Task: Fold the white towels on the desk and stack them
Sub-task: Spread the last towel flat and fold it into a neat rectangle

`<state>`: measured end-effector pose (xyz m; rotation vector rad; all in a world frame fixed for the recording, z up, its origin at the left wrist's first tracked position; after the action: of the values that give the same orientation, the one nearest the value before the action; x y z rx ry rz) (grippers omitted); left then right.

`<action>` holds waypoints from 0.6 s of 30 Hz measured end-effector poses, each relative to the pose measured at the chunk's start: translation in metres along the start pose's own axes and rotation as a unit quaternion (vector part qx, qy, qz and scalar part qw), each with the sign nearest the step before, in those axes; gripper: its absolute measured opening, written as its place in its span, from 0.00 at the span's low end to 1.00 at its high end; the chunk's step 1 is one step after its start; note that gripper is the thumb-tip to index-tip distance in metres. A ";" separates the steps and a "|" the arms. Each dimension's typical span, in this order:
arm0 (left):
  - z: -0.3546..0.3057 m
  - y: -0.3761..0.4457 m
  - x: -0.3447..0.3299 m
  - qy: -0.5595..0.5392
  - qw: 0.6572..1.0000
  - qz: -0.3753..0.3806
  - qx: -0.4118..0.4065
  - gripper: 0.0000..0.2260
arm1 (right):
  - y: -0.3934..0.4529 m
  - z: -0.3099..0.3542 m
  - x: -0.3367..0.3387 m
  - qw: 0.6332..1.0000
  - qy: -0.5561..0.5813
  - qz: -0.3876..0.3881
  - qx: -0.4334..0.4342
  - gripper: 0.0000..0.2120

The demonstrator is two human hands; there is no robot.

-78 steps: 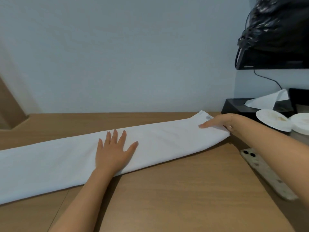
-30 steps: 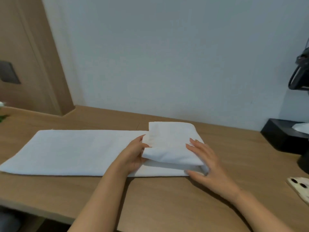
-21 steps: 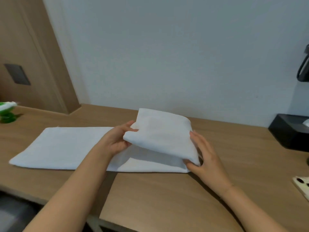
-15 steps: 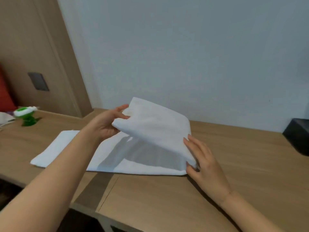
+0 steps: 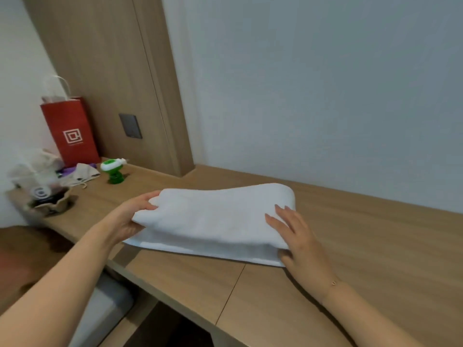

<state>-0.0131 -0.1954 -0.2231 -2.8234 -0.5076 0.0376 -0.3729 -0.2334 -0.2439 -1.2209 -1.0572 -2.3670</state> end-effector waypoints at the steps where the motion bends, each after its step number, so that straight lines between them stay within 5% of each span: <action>1: 0.014 0.002 0.008 0.039 0.999 -0.024 0.011 0.25 | 0.000 -0.001 -0.005 1.000 0.003 0.013 0.013 0.39; 7: 0.042 0.009 0.020 -0.015 0.998 -0.042 0.047 0.16 | -0.001 -0.005 -0.010 0.998 0.015 0.042 0.038 0.39; 11: 0.036 0.007 0.014 0.140 0.985 -0.096 -0.006 0.15 | 0.001 -0.010 -0.011 0.998 0.004 0.052 0.040 0.39; 18: 0.038 0.000 -0.027 0.143 0.984 -0.093 -0.043 0.15 | -0.007 -0.047 0.013 0.999 0.032 0.018 -0.019 0.37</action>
<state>-0.0408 -0.1952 -0.2605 -2.7823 -0.7142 -0.4282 -0.4125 -0.2609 -0.2551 -1.1577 -0.9659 -2.3920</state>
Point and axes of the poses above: each hand's wrist, its own y-axis towards the middle knuckle, its own x-axis out of the back of the hand, z = x × y, the point moved 6 cm from there along y, towards the middle knuckle, and after that the axes turned 2 degrees about -x, right-handed, at the moved point
